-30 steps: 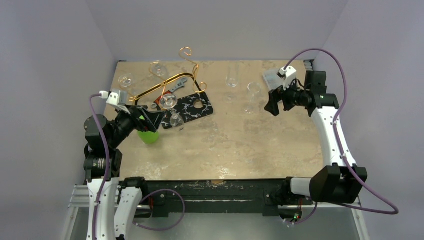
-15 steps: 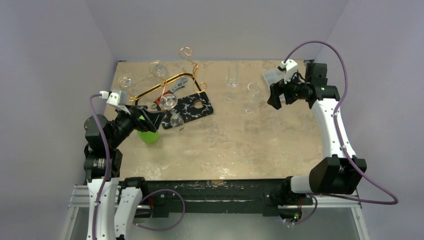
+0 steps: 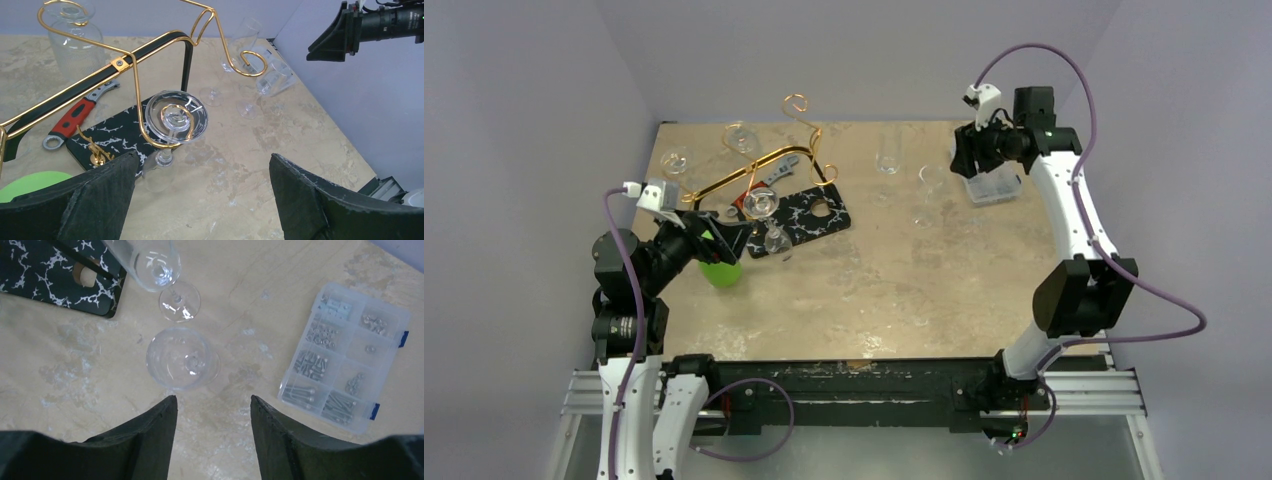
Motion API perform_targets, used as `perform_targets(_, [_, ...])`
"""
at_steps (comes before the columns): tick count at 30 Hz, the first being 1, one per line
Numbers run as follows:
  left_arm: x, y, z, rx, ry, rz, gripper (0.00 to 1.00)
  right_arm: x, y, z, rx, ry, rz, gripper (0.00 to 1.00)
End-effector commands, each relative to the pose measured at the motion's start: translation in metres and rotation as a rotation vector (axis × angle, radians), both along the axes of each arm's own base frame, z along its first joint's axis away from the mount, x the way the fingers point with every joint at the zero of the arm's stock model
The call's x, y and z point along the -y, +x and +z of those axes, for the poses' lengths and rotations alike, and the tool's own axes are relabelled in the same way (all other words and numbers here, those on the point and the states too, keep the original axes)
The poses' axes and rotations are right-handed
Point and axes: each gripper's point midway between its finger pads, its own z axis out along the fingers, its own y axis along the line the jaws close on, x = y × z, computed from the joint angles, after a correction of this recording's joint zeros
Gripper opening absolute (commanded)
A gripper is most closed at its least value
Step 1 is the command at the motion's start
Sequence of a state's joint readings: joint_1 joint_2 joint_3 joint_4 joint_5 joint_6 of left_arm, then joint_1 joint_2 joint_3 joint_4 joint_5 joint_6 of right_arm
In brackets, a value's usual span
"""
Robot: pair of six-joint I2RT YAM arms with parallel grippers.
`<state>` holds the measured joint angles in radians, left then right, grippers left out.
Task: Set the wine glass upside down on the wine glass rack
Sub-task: Pick up the wine glass at the center of the board.
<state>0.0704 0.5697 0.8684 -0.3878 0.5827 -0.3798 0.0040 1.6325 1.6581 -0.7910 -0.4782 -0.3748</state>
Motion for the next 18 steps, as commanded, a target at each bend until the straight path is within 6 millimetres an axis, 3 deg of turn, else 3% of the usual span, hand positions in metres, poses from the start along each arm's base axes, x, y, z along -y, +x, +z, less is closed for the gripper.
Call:
perform_targets(1, [-0.001, 0.002, 0.0, 0.018, 0.021, 0.004, 1.0, -0.01, 0.022, 0.004, 0.0, -0.031, -0.041, 0.51])
perform_targets(9, [-0.001, 0.001, 0.001, 0.022, 0.022, 0.003, 1.0, -0.013, 0.039, -0.02, -0.038, -0.111, -0.065, 0.33])
perform_targets(18, [-0.001, -0.001, 0.002, 0.029, 0.021, 0.003, 1.0, -0.017, 0.038, -0.033, -0.063, -0.138, -0.06, 0.24])
